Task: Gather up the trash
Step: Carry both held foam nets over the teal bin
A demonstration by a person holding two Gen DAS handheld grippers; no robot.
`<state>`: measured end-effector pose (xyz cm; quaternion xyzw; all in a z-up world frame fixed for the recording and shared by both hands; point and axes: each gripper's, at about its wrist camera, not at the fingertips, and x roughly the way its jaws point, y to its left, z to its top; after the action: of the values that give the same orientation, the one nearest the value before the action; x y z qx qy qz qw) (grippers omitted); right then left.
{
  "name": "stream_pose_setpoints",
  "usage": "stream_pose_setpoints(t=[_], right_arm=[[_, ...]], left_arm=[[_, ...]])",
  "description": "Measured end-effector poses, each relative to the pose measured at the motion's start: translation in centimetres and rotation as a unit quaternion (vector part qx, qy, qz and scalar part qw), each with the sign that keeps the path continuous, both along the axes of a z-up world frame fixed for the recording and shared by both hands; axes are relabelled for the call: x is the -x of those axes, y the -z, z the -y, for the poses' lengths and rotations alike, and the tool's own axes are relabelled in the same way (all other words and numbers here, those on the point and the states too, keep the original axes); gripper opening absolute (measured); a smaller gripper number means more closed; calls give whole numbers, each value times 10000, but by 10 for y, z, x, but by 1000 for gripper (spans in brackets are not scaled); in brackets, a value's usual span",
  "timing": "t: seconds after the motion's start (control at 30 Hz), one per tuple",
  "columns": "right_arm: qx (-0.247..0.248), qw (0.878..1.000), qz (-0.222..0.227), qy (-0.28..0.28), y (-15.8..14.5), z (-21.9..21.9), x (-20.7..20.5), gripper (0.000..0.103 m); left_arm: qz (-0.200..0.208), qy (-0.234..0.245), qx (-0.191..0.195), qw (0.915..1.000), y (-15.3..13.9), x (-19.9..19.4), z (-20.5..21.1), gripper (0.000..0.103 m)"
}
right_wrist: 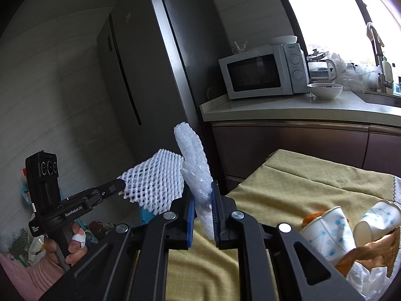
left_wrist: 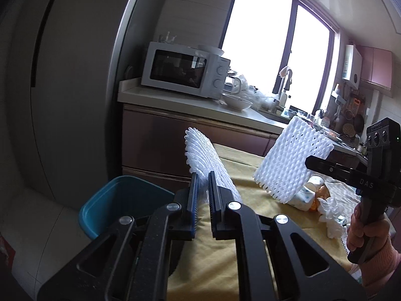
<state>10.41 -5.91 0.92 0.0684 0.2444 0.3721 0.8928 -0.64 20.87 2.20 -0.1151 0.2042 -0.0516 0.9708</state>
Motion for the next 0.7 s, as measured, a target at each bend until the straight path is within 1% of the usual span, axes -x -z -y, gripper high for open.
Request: stream_pose_setpoints(t=[0.07,0.13,0.3,0.47,0.57,0.7], right_arm=[[2,9998,-86,-177,4,-18,-9,11],[-16,9993,-182,-339,8,-34,-14,11],[12,9970,-501,-586,22,-74,-36,11],[83,9938,-795,-770,38,-104,-50,11],[166,9926,-912,-789,47,-122,-60,11],[287,9905,-1087,-790,61,-144,-73,11]], left_arm=[[-89,-223,-12,9997,6,-1,-16,8],[-188,-365,40,9991,13,-3,-31,8],[-457,-682,10,9966,37,-9,-58,8],[-749,-844,-7,9936,62,-22,-68,8],[-932,-889,42,9917,77,-31,-73,8],[-1120,-964,11,9890,94,-42,-73,8]])
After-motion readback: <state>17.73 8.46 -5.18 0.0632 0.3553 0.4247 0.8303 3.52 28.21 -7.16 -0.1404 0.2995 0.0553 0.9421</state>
